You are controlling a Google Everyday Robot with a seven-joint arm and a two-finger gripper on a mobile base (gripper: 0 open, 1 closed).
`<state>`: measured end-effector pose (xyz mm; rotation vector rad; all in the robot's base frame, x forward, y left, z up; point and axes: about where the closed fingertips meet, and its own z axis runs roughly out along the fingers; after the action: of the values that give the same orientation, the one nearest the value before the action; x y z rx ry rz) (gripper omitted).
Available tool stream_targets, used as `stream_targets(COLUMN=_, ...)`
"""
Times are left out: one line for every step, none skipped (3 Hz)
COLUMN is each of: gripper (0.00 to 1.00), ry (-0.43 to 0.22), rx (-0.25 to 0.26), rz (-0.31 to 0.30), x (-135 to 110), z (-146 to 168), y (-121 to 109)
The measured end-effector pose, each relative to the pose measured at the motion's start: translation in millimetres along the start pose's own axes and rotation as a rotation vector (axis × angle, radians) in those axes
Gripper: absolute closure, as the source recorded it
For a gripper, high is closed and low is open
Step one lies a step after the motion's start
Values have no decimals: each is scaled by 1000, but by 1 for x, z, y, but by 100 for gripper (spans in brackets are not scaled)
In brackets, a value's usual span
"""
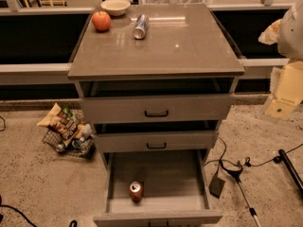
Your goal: Pick coke can from bottom drawer and place on counter
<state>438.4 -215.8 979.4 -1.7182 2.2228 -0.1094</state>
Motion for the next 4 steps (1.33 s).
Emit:
stream_targets(gripper=0, ry=0, rx=0, rz=0, x=0, z=0, y=0)
stream_targets(gripper=0, ry=-53, rx=-30, rz=-4, x=-1, z=17, y=5)
stream_targets(gripper=0, ry=-194, rx=-92, rz=-12, x=-3, z=64, y=22)
stream_targets(gripper=0, ry=-435, rx=-181, rz=59, x=-7, z=145, y=51)
